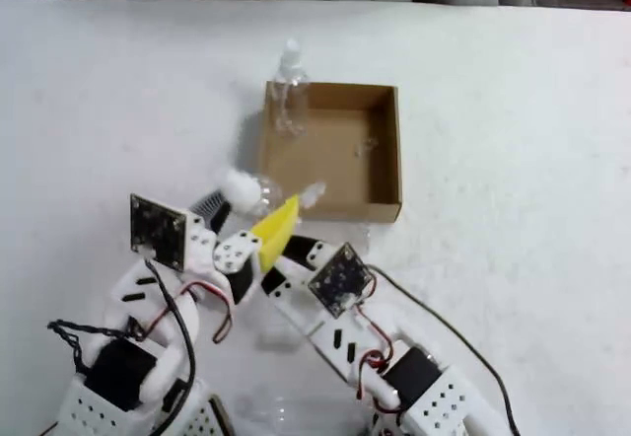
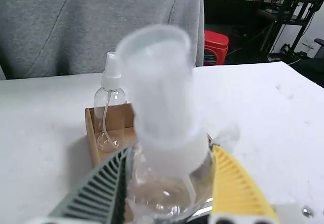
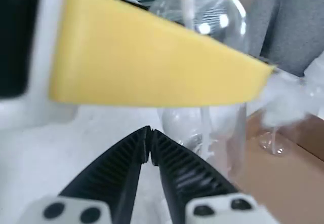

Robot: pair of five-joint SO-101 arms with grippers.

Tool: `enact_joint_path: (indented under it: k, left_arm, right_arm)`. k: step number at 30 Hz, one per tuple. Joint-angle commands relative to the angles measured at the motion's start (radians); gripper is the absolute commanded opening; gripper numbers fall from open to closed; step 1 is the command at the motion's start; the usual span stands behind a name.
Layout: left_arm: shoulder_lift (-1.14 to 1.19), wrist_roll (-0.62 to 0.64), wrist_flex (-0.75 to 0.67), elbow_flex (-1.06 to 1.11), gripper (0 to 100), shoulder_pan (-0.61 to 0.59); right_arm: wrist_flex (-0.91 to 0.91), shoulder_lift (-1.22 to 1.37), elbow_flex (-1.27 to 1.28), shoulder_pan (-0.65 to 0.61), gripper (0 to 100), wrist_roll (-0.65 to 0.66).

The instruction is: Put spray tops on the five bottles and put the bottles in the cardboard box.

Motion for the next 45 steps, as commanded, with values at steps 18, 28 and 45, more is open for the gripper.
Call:
enact_joint_path:
  k: [18, 28, 45]
  left_arm:
    - [0.351, -0.002, -0.419, -0.002, 2, -0.105]
    - [0.820, -0.081, -0.698, -0.140, 2, -0.113]
    - [1.409, -0.094, -0.838, -0.480, 2, -0.154]
  right_arm:
    - [0.214, -0.010, 0.014, 0.266, 1.5, 0.005]
    - [0.214, -0.008, 0.080, 0.621, 1.5, 0.002]
    - [0.272, -0.001, 0.081, 0.803, 1.5, 0.009]
